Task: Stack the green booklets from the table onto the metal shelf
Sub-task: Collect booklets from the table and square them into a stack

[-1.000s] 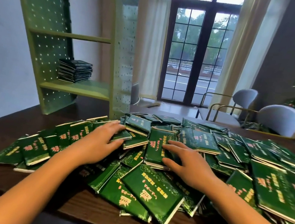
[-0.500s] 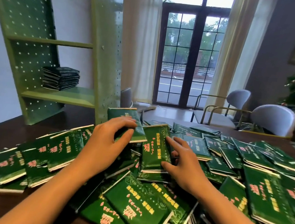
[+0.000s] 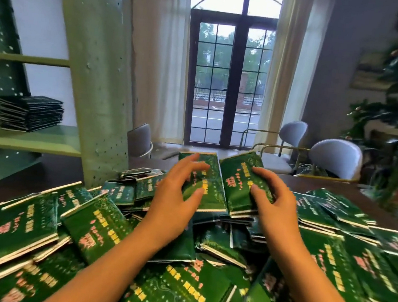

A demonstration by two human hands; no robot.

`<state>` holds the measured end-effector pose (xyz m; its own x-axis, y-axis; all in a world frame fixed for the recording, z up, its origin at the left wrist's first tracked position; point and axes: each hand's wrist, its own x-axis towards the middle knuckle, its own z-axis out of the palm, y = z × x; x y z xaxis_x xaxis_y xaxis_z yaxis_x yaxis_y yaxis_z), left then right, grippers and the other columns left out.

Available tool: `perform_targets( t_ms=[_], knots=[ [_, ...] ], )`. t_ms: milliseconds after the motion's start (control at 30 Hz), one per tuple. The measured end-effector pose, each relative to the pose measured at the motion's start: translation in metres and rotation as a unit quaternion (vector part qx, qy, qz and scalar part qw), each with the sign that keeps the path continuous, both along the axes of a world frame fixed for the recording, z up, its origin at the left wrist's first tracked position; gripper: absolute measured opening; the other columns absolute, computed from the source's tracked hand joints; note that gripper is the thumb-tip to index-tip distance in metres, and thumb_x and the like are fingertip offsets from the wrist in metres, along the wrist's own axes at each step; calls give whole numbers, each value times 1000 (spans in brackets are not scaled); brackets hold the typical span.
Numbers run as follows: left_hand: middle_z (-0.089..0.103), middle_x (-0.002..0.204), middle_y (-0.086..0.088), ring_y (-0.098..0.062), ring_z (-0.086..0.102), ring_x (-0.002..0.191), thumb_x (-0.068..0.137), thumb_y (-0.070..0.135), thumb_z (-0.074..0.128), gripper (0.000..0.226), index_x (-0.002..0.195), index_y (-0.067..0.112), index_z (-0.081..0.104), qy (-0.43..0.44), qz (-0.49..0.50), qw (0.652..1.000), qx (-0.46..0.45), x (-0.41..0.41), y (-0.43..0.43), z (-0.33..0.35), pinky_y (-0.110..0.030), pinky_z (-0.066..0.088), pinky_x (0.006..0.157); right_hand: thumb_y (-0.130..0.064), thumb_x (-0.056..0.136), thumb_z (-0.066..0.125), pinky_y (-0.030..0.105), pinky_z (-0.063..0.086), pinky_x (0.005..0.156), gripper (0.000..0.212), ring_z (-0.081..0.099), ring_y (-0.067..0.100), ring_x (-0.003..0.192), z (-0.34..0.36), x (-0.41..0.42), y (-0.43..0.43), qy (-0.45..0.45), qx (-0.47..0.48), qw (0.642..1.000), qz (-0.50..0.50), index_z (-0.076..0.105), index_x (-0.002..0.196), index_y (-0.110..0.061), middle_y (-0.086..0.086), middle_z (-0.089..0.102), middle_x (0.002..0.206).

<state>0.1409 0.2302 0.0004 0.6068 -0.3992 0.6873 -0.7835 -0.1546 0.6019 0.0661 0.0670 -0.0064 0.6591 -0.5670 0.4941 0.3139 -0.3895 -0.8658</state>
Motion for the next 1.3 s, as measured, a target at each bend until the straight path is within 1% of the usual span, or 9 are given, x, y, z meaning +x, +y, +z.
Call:
perform_targets(
  t_ms=[200, 333, 533, 633, 833, 933, 1033, 1167, 1300],
  knots=[
    [35, 141, 12, -6, 31, 134, 83, 1, 68, 67, 122, 47, 38, 83, 17, 996, -27, 12, -10, -11, -26, 26, 111, -6, 94, 52, 32, 45, 101, 45, 54, 9, 117, -8, -2, -2, -23, 21, 1000, 5, 48, 134, -26, -4, 55, 132],
    [37, 125, 27, 11, 50, 110, 81, -9, 66, 81, 120, 54, 33, 162, -41, 983, -72, 6, -5, -14, -19, 46, 92, 0, 94, 50, 0, 41, 81, 51, 50, -24, 102, -11, -3, 7, -21, 13, 999, 44, 42, 134, -31, -21, 54, 122],
    [68, 103, -11, -19, 71, 73, 88, -16, 47, 62, 138, 20, 40, 451, -145, 857, -204, -2, -4, -16, -27, 59, 58, 6, 93, 49, -3, 38, 77, 59, 47, -29, 98, -19, -3, 20, -2, -8, 997, 78, 34, 139, -29, -34, 46, 115],
    [71, 93, -19, -21, 71, 70, 91, -14, 37, 38, 122, -2, 55, 490, -187, 807, -270, -8, -10, -15, -28, 59, 58, 2, 93, 49, -1, 38, 83, 59, 47, -27, 103, -24, -1, 28, 17, -5, 996, 83, 33, 139, -31, -32, 47, 120],
    [73, 102, -15, -22, 72, 88, 100, 19, 36, 34, 113, 4, 64, 514, -234, 768, -302, -17, -13, -24, -29, 60, 68, -7, 96, 48, 10, 32, 104, 59, 39, -16, 122, -31, 1, 46, 62, -37, 993, 95, 26, 146, -28, -33, 38, 127],
    [72, 111, -7, -19, 70, 99, 86, 38, 49, 45, 122, 14, 60, 502, -227, 800, -236, -16, -11, -30, -31, 58, 76, -11, 97, 47, 17, 22, 113, 59, 25, -7, 135, -30, -1, 49, 75, -78, 989, 96, 21, 147, -29, -24, 29, 143],
    [74, 105, -1, -17, 69, 98, 86, 19, 58, 36, 122, 16, 58, 434, -156, 870, -177, -13, -13, -34, -33, 52, 84, -13, 98, 46, 17, 18, 115, 61, 20, -5, 138, -28, -4, 46, 86, -163, 978, 99, 16, 149, -25, -16, 24, 151],
    [75, 95, -4, -17, 72, 84, 94, 10, 53, 19, 109, 13, 62, 456, -133, 849, -232, -9, -10, -30, -32, 55, 73, -27, 100, 37, 17, 25, 107, 50, 32, -2, 131, -19, -9, 27, 83, -246, 964, 50, 23, 148, -29, -14, 36, 145],
    [73, 71, 0, -11, 69, 60, 94, 6, 50, 13, 99, 12, 61, 499, -134, 812, -273, -2, -6, -26, -22, 54, 49, -39, 98, 38, 39, 19, 116, 50, 21, 16, 142, -18, -9, 0, 209, -431, 873, -90, 31, 146, -28, -7, 33, 151]
  ],
)
